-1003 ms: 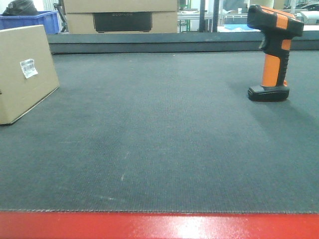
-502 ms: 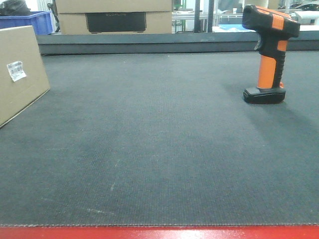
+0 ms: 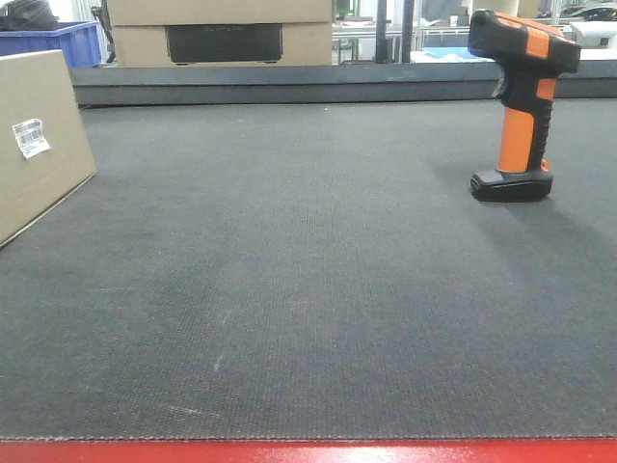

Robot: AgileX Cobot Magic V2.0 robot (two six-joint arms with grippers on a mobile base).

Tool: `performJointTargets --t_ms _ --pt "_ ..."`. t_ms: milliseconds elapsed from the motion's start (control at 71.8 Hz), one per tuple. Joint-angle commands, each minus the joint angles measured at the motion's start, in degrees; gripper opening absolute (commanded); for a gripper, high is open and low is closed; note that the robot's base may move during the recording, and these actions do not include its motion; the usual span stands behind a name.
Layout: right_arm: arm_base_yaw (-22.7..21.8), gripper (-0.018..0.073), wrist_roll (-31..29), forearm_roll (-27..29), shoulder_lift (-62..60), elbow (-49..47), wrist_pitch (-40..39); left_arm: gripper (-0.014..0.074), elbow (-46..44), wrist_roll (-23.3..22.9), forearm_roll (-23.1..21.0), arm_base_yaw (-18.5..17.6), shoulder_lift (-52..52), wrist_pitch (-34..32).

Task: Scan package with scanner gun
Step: 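Approach the table edge and stop facing the box and scanner, then lower the left gripper over the tan cardboard box and grasp it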

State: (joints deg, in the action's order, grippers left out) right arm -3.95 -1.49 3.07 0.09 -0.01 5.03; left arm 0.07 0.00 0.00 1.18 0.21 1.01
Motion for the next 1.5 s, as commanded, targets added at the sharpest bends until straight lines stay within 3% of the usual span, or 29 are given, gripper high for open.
performJointTargets --t_ms 0,557,738,989,1240,1491 --pt "0.0 -0.0168 0.1 0.0 -0.1 0.0 -1.1 -0.0111 -0.1 0.0 0.0 -0.4 -0.2 -1.0" --pt "0.0 -0.0168 0.1 0.0 -0.1 0.0 -1.1 -0.0111 -0.1 0.0 0.0 -0.4 -0.2 -1.0" --pt "0.0 -0.0168 0.1 0.0 -0.1 0.0 -1.1 -0.0111 -0.1 0.0 1.8 -0.4 -0.2 -1.9" --pt "0.0 -0.0168 0.1 0.0 -0.1 0.0 -1.1 -0.0111 -17.0 0.0 1.8 -0.4 7.3 15.0" --pt "0.0 -0.0168 0.1 0.0 -0.1 0.0 -1.1 -0.0111 -35.8 0.0 1.8 -0.4 29.5 28.9" --pt "0.0 -0.0168 0.1 0.0 -0.1 0.0 -1.1 -0.0111 -47.2 0.0 1.4 -0.4 45.1 27.1"
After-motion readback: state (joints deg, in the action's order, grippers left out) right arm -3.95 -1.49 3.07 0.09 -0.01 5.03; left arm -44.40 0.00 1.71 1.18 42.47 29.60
